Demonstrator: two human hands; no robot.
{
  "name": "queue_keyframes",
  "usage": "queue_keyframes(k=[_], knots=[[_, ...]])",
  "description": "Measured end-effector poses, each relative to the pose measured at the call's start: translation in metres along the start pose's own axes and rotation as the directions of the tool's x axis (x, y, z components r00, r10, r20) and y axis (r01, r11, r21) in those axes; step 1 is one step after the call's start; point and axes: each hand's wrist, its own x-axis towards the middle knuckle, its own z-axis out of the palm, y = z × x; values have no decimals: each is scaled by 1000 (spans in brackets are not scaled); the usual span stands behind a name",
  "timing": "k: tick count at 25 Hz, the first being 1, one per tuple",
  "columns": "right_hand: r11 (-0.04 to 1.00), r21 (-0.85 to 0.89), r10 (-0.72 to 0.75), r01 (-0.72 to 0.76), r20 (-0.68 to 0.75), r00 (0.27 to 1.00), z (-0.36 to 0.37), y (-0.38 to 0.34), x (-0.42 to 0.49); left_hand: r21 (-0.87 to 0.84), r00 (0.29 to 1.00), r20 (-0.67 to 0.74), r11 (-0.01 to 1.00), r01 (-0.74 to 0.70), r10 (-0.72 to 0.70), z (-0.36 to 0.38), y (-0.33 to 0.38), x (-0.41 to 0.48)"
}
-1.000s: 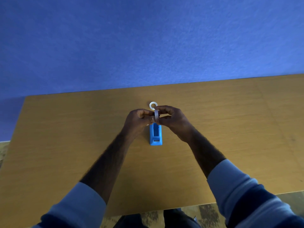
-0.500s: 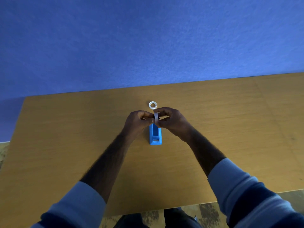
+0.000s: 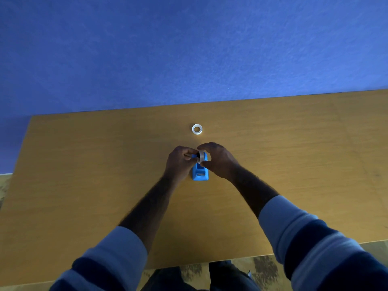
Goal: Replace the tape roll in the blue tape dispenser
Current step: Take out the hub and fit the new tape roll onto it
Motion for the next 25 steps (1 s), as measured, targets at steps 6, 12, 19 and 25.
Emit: queue_keyframes(k=[6,12,19,25], knots=[[1000,-9,-13,13,-16,1000,9,6,-1,96,999,-12,995,-33,34,7,-9,4],[999,-5,-42,42,-47,998,14,10,4,174,993,-35,979,-104,112,12,-16,6],[999,-7,-45,45,-55,997,19,13,5,171,991,-31,977,-124,131,13,-19,7],[999,-5,-48,48,-43,998,21,13,6,89,990,20,986,-139,138,7,-25,4]])
